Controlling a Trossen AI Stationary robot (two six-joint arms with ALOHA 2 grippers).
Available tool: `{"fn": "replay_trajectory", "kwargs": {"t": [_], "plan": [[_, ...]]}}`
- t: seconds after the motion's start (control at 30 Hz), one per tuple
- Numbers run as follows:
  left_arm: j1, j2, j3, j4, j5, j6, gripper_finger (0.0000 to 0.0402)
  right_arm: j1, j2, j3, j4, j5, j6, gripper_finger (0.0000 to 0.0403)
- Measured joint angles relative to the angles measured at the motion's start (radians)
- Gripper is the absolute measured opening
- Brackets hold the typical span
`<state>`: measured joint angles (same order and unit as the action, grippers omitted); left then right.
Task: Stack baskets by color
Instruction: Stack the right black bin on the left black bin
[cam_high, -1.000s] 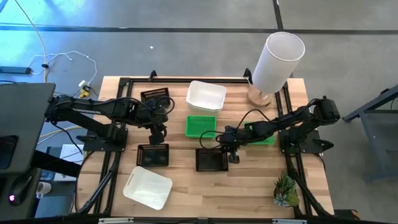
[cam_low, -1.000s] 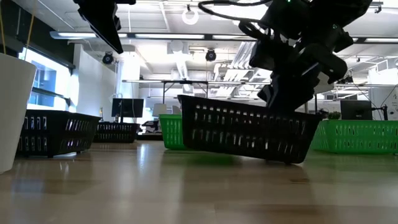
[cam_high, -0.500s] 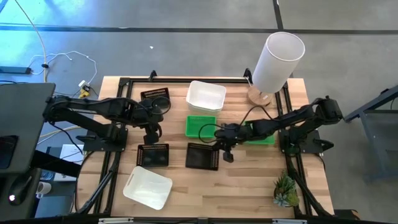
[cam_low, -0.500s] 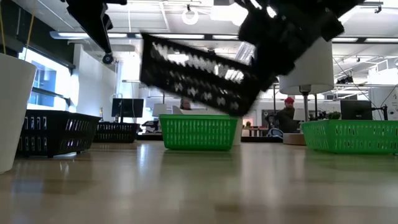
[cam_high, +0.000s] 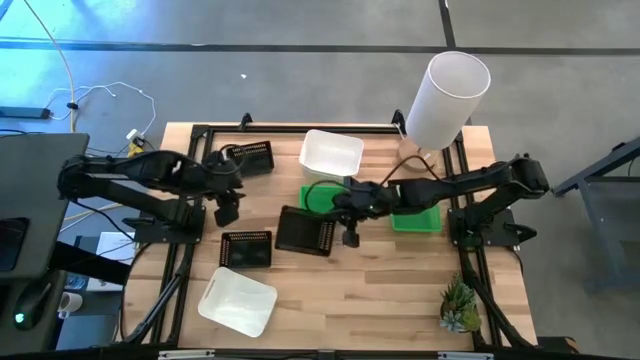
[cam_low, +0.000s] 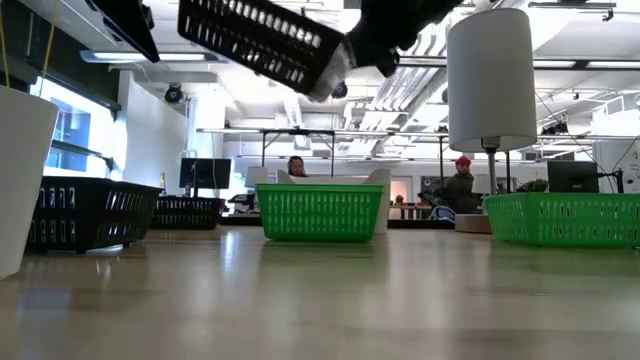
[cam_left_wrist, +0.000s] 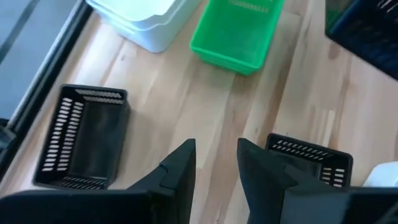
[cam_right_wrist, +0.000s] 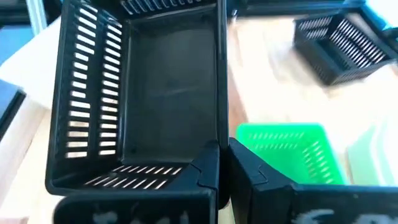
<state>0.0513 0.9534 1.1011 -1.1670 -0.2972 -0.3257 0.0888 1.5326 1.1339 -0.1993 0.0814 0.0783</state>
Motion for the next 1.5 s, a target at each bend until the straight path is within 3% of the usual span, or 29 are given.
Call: {"fn": "replay_trajectory", "kwargs": {"t": [0.43,0.8,1.07,1.5], "plan": [[0.000,-0.052,0.000,-0.068,-0.055,-0.065,0.0106,-0.088,0.000,0.047,-0.006,0.003,0.046,0.0000],[0.000,-0.017,0.000,0.113,0.026,0.049,0.0106,-0.096,0.004,0.048,-0.087,0.001,0.037,0.0000],[0.000,0.060,0.000,0.244,0.057,0.128,0.0106,-0.084,0.049,0.049,-0.142,-0.034,0.071,0.0000],[0.000,0.262,0.000,0.259,0.109,0.155,0.0106,-0.047,0.118,0.048,-0.136,-0.074,0.106,0.0000]]}}
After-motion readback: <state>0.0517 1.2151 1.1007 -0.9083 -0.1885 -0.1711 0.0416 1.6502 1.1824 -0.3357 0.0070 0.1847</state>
